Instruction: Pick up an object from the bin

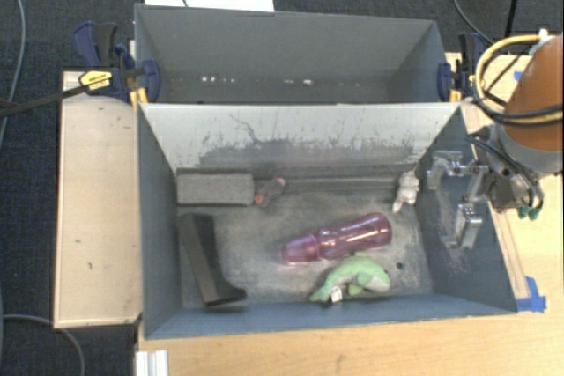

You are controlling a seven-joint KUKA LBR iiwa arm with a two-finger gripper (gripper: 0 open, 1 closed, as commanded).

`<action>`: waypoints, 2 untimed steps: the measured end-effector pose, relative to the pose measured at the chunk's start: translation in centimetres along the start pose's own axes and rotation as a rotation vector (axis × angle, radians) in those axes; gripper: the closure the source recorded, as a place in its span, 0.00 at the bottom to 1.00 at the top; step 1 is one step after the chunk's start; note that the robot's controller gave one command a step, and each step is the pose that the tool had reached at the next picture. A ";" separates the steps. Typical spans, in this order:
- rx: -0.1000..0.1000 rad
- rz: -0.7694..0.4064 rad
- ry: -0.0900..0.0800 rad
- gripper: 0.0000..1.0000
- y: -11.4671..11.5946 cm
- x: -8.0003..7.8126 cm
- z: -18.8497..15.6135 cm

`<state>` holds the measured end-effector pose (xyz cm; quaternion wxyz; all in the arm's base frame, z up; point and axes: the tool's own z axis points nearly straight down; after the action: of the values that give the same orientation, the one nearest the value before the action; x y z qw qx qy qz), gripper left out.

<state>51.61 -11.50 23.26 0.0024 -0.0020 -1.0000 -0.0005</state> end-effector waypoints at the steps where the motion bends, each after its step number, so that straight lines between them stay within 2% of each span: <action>1: 0.002 -0.004 -0.008 0.00 0.1 -0.2 -0.5; 2: 0.002 -0.059 -0.012 0.00 3.1 -1.6 5.9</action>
Offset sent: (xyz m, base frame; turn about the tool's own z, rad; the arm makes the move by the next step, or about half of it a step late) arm 0.0339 0.0790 -0.1626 -0.1439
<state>53.19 -8.43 17.41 -0.0036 0.0274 -0.9996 0.0005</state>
